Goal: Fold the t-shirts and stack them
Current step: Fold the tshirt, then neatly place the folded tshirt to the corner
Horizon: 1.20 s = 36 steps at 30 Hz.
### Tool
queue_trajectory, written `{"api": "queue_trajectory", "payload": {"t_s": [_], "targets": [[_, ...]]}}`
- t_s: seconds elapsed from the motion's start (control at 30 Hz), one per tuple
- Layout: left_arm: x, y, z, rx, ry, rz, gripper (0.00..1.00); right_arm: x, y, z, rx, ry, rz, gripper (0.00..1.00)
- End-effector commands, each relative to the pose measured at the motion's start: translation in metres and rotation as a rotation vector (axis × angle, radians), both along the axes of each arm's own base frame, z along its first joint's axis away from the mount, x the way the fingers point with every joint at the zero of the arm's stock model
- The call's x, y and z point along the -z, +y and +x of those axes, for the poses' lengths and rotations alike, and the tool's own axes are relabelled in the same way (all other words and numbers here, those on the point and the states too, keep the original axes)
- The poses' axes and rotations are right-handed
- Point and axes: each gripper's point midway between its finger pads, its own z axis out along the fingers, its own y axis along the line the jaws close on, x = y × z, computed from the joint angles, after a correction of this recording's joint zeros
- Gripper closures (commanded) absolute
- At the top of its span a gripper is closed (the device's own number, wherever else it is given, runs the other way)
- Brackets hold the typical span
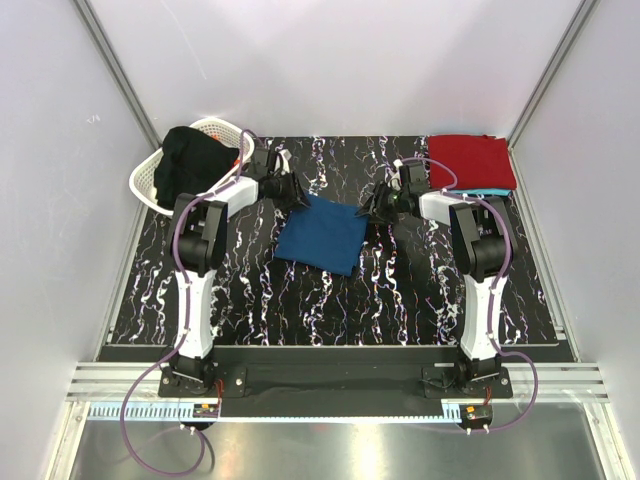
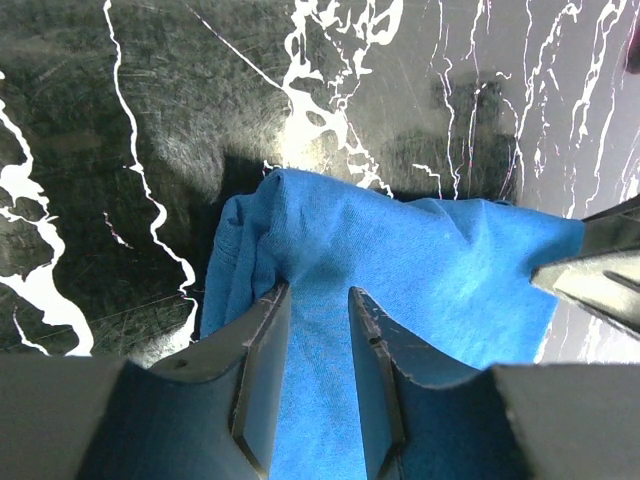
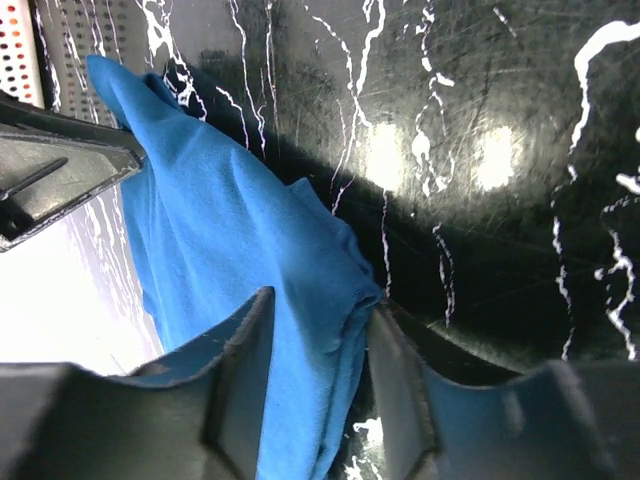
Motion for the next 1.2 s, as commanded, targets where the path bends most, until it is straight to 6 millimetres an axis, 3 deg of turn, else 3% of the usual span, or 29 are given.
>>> {"api": "queue_trajectory", "payload": {"t_s": [0.0,0.07,0.1,0.2,0.3,0.4,0.47,0.5,0.57,0.6,0.63,0.67,0.7,0.73,0.8,0.83,0.93,1.17], "targets": [[-0.008,0.001,-0.008,0.032,-0.008,-0.019,0.63,0.024,-0.005,-0.003,-0.031,0.010,-0.029,0.55],[-0.025,0.002,-0.010,0.031,-0.033,-0.025,0.62,0.019,-0.006,0.001,-0.032,-0.016,-0.033,0.62],[-0.033,0.004,-0.009,0.032,-0.041,-0.031,0.62,0.013,-0.006,0.003,-0.035,-0.041,-0.039,0.71],[-0.078,0.011,-0.005,0.025,-0.098,-0.027,0.61,0.002,-0.007,0.012,-0.038,-0.099,-0.048,0.86],[-0.114,0.018,-0.016,0.021,-0.122,-0.005,0.60,-0.015,0.001,0.021,-0.076,-0.192,-0.008,0.94],[-0.149,0.017,-0.051,0.044,-0.165,-0.029,0.60,-0.031,0.007,0.022,-0.109,-0.252,0.032,1.00],[-0.155,0.017,-0.070,0.051,-0.175,-0.019,0.60,-0.038,0.005,0.021,-0.109,-0.266,0.021,1.00],[-0.157,0.016,-0.079,0.062,-0.185,-0.010,0.60,-0.054,0.005,0.020,-0.118,-0.302,0.019,1.00],[-0.157,0.009,-0.110,0.116,-0.202,0.009,0.60,-0.060,0.000,0.015,-0.122,-0.305,-0.007,1.00],[-0.143,0.011,-0.126,0.123,-0.169,0.023,0.60,-0.073,-0.002,0.013,-0.120,-0.326,-0.023,1.00],[-0.154,0.008,-0.137,0.139,-0.198,0.014,0.60,-0.075,-0.008,0.015,-0.100,-0.331,-0.063,1.00],[-0.154,0.008,-0.145,0.149,-0.201,0.015,0.60,-0.072,-0.014,0.008,-0.105,-0.310,-0.100,1.00],[-0.148,0.010,-0.155,0.154,-0.186,0.017,0.60,-0.083,-0.019,0.006,-0.098,-0.331,-0.121,1.00],[-0.159,0.007,-0.165,0.177,-0.213,-0.004,0.60,-0.084,-0.024,0.006,-0.091,-0.337,-0.155,1.00],[-0.156,0.010,-0.177,0.198,-0.220,0.002,0.60,-0.089,-0.031,-0.001,-0.115,-0.342,-0.206,1.00],[-0.166,0.012,-0.183,0.200,-0.251,-0.004,0.59,-0.088,-0.036,0.000,-0.109,-0.341,-0.232,1.00],[-0.171,0.019,-0.194,0.205,-0.287,0.006,0.59,-0.092,-0.046,-0.003,-0.123,-0.345,-0.307,1.00],[-0.176,0.025,-0.207,0.248,-0.340,0.028,0.57,-0.109,-0.092,0.001,-0.116,-0.393,-0.592,1.00]]}}
